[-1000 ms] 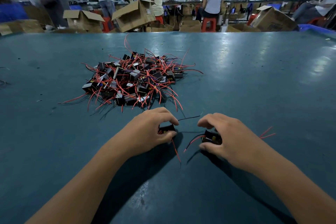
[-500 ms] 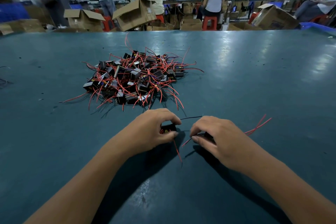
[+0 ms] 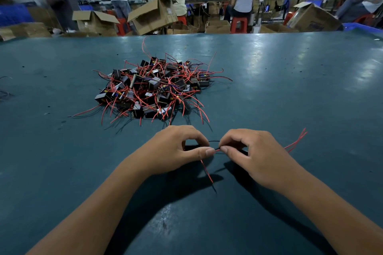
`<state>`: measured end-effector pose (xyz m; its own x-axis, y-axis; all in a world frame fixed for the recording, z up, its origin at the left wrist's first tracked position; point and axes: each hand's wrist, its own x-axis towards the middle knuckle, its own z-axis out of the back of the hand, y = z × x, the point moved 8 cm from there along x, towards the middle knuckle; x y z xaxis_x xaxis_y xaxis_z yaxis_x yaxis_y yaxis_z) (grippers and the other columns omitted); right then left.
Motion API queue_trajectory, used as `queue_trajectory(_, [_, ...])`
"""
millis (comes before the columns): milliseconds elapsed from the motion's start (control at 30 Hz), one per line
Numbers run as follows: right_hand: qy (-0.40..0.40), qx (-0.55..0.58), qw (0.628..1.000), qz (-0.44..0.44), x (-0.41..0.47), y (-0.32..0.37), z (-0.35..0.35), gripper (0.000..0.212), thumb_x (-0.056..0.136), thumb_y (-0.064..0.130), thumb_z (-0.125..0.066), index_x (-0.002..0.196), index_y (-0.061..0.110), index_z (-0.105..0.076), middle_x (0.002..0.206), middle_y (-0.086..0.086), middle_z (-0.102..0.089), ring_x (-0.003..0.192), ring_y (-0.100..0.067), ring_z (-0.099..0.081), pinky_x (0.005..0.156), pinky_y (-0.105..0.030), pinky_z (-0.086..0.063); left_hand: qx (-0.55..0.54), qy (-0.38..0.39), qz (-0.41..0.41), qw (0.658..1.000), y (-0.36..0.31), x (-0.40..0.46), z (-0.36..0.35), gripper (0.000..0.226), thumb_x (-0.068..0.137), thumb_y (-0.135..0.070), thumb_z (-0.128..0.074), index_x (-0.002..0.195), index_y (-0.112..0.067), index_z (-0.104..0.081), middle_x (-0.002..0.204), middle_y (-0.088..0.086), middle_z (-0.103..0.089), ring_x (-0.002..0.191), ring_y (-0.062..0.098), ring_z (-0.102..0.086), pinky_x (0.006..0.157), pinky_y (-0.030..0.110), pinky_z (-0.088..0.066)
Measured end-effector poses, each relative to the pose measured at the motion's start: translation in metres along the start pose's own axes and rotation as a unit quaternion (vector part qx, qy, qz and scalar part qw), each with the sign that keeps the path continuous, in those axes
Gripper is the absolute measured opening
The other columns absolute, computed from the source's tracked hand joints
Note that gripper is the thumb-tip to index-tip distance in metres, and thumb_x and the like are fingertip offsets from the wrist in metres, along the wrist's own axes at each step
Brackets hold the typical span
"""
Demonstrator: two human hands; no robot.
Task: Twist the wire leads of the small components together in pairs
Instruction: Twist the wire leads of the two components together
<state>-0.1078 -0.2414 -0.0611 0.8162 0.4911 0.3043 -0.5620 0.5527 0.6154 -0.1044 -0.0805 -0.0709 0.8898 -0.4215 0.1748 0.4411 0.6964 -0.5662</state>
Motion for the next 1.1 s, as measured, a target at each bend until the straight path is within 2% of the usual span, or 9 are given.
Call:
queue_trajectory(100, [-0.008,0.011,1.000,-0.008,0.000,-0.003,0.000,0.012,0.094,0.024,-0.062,0.083,0.028,-0.061,0.071,0.004,-0.065,0.069,-0.016,-0.060,0.069,-0.037,-0.047,-0.003,0.006,-0.006,1.000,-0.004,0.001,-0.002,0.028,0.087,-0.056,-0.067,0.100,-0.032,-0.073,0.098,-0.018,-0.065,0.076,-0.008,-0.055,0.065,0.022,-0.037])
queue_trajectory(167, [-0.009,0.009,1.000,-0.008,-0.001,-0.003,0.000,0.012,0.095,0.024,-0.061,0.083,0.027,-0.060,0.072,0.004,-0.065,0.070,-0.017,-0.060,0.068,-0.038,-0.047,-0.011,0.005,-0.012,1.000,-0.007,0.002,-0.004,0.019,0.089,-0.045,-0.070,0.097,-0.028,-0.074,0.097,-0.013,-0.066,0.079,0.002,-0.057,0.067,0.027,-0.041])
queue_trajectory(300, [-0.026,0.019,0.999,-0.018,-0.002,-0.005,0.001,0.013,0.095,0.021,-0.059,0.084,0.027,-0.057,0.075,0.009,-0.067,0.073,-0.013,-0.064,0.069,-0.033,-0.048,-0.014,0.017,-0.026,0.999,-0.013,0.002,-0.008,0.008,0.090,-0.031,-0.073,0.091,-0.023,-0.075,0.093,-0.010,-0.065,0.073,0.002,-0.054,0.066,0.020,-0.035])
queue_trajectory(400, [-0.050,0.035,0.997,-0.036,-0.002,-0.008,0.006,0.014,0.095,0.018,-0.060,0.085,0.027,-0.057,0.079,0.013,-0.070,0.078,-0.009,-0.067,0.072,-0.027,-0.049,0.001,0.014,-0.017,1.000,-0.009,0.003,-0.006,0.008,0.091,-0.033,-0.072,0.090,-0.026,-0.073,0.092,-0.012,-0.065,0.070,0.002,-0.053,0.065,0.024,-0.037])
queue_trajectory(533, [-0.095,0.057,0.994,-0.024,-0.002,-0.001,0.013,0.013,0.092,0.015,-0.065,0.084,0.025,-0.062,0.083,0.013,-0.069,0.086,0.000,-0.065,0.074,-0.007,-0.043,0.011,0.006,-0.021,1.000,-0.007,0.002,-0.004,0.005,0.090,-0.030,-0.072,0.087,-0.026,-0.073,0.087,-0.014,-0.065,0.072,-0.001,-0.055,0.064,0.022,-0.037])
queue_trajectory(633, [-0.097,0.034,0.995,-0.006,-0.001,0.007,0.012,0.011,0.089,0.018,-0.070,0.083,0.024,-0.063,0.083,0.011,-0.066,0.086,-0.005,-0.063,0.073,-0.009,-0.043,0.016,0.000,-0.018,1.000,-0.005,0.002,-0.004,0.005,0.091,-0.031,-0.071,0.087,-0.027,-0.073,0.086,-0.015,-0.064,0.071,0.001,-0.054,0.064,0.025,-0.039])
queue_trajectory(767, [-0.045,0.025,0.999,0.013,-0.001,0.009,0.002,0.012,0.084,0.022,-0.076,0.094,0.021,-0.069,0.092,0.011,-0.065,0.089,-0.005,-0.064,0.081,-0.019,-0.049,0.013,-0.007,-0.017,1.000,-0.003,0.003,-0.004,0.005,0.091,-0.031,-0.072,0.087,-0.028,-0.073,0.083,-0.015,-0.064,0.069,0.002,-0.053,0.064,0.029,-0.041])
queue_trajectory(867, [-0.034,-0.014,0.999,0.031,0.000,0.011,-0.001,0.008,0.084,0.016,-0.076,0.088,0.020,-0.070,0.090,0.011,-0.063,0.085,-0.006,-0.060,0.079,-0.023,-0.048,0.010,-0.004,-0.015,1.000,-0.001,0.003,-0.004,0.006,0.091,-0.033,-0.072,0.087,-0.028,-0.073,0.084,-0.015,-0.065,0.072,0.004,-0.056,0.065,0.028,-0.042])
queue_trajectory(1100, [-0.085,-0.001,0.996,0.004,-0.001,0.003,0.007,0.013,0.092,0.016,-0.065,0.083,0.022,-0.058,0.077,0.011,-0.061,0.078,-0.009,-0.059,0.068,-0.015,-0.043,0.006,-0.005,-0.011,1.000,0.003,0.004,-0.004,0.007,0.091,-0.035,-0.072,0.088,-0.029,-0.073,0.083,-0.018,-0.063,0.070,-0.002,-0.054,0.064,0.019,-0.036])
